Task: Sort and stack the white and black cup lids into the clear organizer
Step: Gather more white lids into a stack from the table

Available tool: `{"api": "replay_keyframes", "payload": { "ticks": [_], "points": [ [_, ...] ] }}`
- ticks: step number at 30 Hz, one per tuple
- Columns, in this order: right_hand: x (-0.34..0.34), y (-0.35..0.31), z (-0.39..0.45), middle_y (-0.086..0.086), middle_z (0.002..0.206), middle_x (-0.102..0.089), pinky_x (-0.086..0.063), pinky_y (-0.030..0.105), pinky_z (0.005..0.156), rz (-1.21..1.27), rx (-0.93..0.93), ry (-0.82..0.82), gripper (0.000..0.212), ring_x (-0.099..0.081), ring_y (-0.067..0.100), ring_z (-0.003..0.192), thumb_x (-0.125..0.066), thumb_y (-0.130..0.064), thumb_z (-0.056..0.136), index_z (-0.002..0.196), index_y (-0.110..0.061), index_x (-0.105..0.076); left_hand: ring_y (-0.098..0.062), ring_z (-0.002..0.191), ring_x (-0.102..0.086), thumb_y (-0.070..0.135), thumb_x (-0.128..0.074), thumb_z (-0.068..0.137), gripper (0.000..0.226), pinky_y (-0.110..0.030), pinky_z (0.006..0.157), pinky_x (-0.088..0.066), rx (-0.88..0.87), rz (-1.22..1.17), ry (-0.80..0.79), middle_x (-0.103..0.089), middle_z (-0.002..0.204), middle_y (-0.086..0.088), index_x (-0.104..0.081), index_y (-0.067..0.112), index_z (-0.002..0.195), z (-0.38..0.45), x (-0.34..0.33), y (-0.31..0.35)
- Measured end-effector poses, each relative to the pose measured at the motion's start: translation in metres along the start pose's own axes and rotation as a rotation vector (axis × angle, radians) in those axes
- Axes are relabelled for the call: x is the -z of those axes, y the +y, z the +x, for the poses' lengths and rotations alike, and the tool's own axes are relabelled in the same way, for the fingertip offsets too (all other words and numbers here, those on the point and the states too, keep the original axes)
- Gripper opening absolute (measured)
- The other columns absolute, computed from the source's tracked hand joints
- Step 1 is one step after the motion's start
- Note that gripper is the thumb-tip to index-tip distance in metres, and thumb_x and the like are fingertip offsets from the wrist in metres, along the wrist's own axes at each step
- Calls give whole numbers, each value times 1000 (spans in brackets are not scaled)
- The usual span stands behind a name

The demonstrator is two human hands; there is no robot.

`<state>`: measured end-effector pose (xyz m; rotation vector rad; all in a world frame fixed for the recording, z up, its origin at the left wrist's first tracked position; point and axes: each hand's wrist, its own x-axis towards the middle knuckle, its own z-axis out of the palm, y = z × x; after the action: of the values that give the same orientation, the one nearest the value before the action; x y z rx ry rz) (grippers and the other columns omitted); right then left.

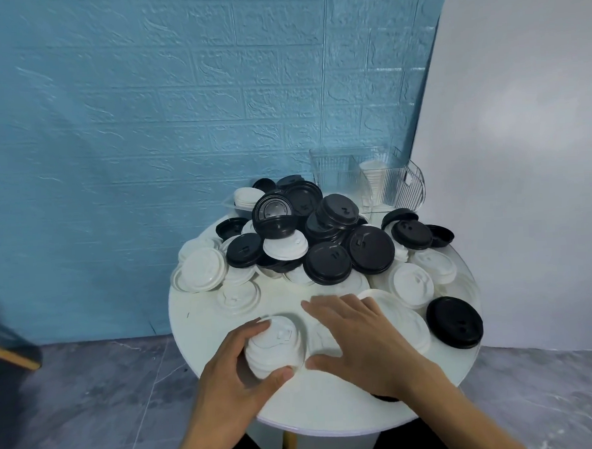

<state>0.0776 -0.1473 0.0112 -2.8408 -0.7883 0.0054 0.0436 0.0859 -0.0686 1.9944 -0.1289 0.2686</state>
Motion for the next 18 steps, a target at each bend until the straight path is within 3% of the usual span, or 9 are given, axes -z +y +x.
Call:
{"api": "replay_keyframes", "payload": {
  "ticks": [4, 9, 13, 18],
  "points": [
    [-5, 0, 0, -9, 166, -19, -15, 34, 120, -26, -7, -65, 80, -17, 16, 150, -48, -65, 95, 160, -33, -14, 2, 127, -56, 63, -85, 61, 75, -31, 103, -50, 7, 13, 3, -61, 135, 30, -58, 49, 130, -1, -1, 0],
    [-12, 2, 1, -5, 161, -28, -13, 37, 118, -56, -14, -123, 68, -23, 19, 147, -45, -60, 97, 156, -32, -25, 8, 126, -54, 66, -83, 60, 75, -27, 102, -48, 12, 24, 0, -58, 135, 35, -55, 56, 128, -2, 0, 1],
    [-15, 5, 2, -6, 152, -39, -18, 35, 116, -40, 3, -93, 61, -31, 17, 140, -43, -58, 98, 152, -33, -32, 8, 127, -53, 68, -82, 59, 76, -24, 101, -46, 5, 27, 3, -58, 136, 35, -54, 57, 129, -1, 0, 2],
    [-10, 7, 6, -17, 154, -36, -23, 26, 114, 86, -2, 31, 64, -31, 6, 140, -41, -66, 97, 154, -37, -31, 7, 128, -54, 67, -83, 59, 75, -22, 100, -45, -5, 32, 6, -58, 136, 35, -54, 58, 127, -2, -1, 4]
  ]
}}
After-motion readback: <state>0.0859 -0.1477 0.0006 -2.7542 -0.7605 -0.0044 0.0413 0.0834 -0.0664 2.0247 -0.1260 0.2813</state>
